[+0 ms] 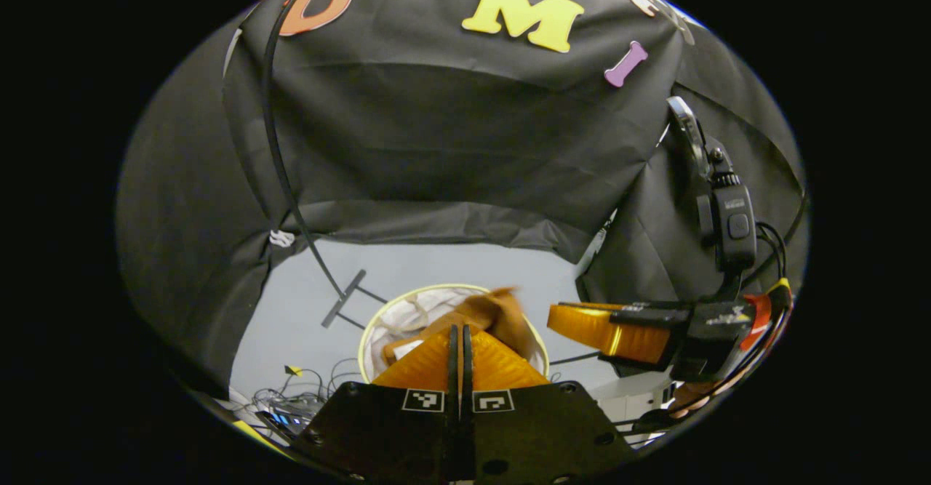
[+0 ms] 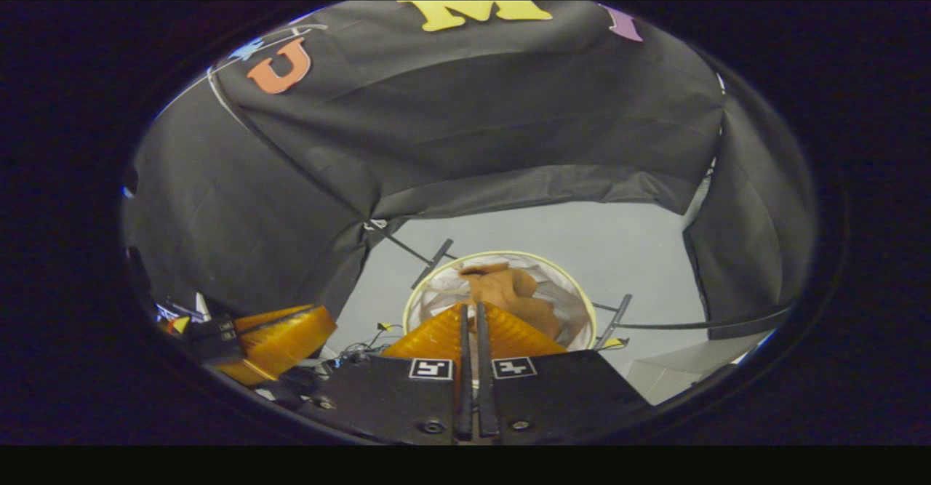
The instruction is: Grasp the clothes on the hanger with both hands and then place them into the laundry hamper below.
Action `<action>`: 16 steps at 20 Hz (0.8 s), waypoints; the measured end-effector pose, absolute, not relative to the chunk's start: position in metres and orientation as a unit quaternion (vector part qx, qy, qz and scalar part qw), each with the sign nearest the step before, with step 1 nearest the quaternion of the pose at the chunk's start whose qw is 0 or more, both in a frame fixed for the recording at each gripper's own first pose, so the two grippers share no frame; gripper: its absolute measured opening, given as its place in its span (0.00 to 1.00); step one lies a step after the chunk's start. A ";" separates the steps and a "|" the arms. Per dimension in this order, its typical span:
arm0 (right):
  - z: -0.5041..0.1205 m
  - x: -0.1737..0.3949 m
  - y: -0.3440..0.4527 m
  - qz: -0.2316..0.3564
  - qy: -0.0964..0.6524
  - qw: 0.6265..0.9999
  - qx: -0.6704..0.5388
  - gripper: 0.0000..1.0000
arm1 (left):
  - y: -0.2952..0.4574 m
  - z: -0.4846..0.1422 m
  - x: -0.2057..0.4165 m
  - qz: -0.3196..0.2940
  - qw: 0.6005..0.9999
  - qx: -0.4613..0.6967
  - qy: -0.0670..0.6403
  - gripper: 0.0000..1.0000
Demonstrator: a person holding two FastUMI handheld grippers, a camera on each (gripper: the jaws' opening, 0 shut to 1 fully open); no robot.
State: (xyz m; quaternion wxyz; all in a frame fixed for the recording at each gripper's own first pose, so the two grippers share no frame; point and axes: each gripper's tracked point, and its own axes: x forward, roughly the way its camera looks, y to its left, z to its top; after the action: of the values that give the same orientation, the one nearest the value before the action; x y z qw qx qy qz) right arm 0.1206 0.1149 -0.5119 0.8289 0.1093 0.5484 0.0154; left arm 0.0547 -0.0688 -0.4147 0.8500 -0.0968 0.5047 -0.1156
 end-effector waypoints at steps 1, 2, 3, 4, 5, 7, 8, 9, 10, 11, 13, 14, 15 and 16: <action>-0.518 0.123 0.111 0.008 0.551 0.828 0.107 0.07 | -0.065 -0.422 0.050 -0.116 0.846 -0.097 0.512 0.01; -0.520 0.123 0.109 0.004 0.555 0.825 0.103 0.07 | -0.060 -0.429 0.046 -0.115 0.842 -0.096 0.518 0.01; -0.523 0.119 0.107 0.000 0.565 0.820 0.097 0.02 | -0.057 -0.439 0.042 -0.115 0.838 -0.096 0.524 0.00; -0.523 0.114 0.105 -0.001 0.572 0.815 0.096 0.10 | -0.054 -0.446 0.039 -0.112 0.835 -0.095 0.530 0.00; -0.525 0.110 0.103 -0.005 0.577 0.811 0.095 0.12 | -0.050 -0.452 0.035 -0.110 0.830 -0.094 0.539 0.00; -0.530 0.100 0.090 -0.026 0.586 0.805 0.092 0.22 | -0.049 -0.459 0.032 -0.110 0.814 -0.088 0.564 0.00; -0.531 0.094 0.085 -0.033 0.590 0.801 0.094 0.31 | -0.045 -0.464 0.030 -0.105 0.807 -0.081 0.576 0.00; -0.533 0.089 0.085 -0.040 0.593 0.798 0.097 0.35 | -0.043 -0.467 0.029 -0.101 0.802 -0.078 0.584 0.00; -0.532 0.085 0.080 -0.046 0.595 0.797 0.096 0.43 | -0.042 -0.470 0.026 -0.099 0.797 -0.079 0.590 0.04; -0.528 0.083 0.074 -0.051 0.594 0.798 0.092 0.45 | -0.039 -0.470 0.022 -0.095 0.794 -0.083 0.595 0.21; -0.521 0.078 0.065 -0.061 0.590 0.801 0.083 0.53 | -0.035 -0.470 0.018 -0.081 0.791 -0.085 0.600 0.46; -0.516 0.075 0.060 -0.065 0.588 0.802 0.079 0.63 | -0.034 -0.466 0.017 -0.074 0.791 -0.086 0.601 0.36; -0.511 0.073 0.058 -0.064 0.583 0.806 0.077 0.67 | -0.033 -0.462 0.014 -0.069 0.793 -0.086 0.599 0.45; -0.504 0.071 0.055 -0.063 0.577 0.811 0.073 0.78 | -0.032 -0.457 0.011 -0.063 0.795 -0.085 0.597 0.69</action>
State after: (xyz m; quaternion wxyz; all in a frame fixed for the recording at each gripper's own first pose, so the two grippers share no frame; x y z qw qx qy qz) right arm 0.0705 0.0549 -0.5043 0.8110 0.0734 0.5770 -0.0627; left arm 0.0108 -0.0324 -0.4574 0.7953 -0.0849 0.5970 -0.0626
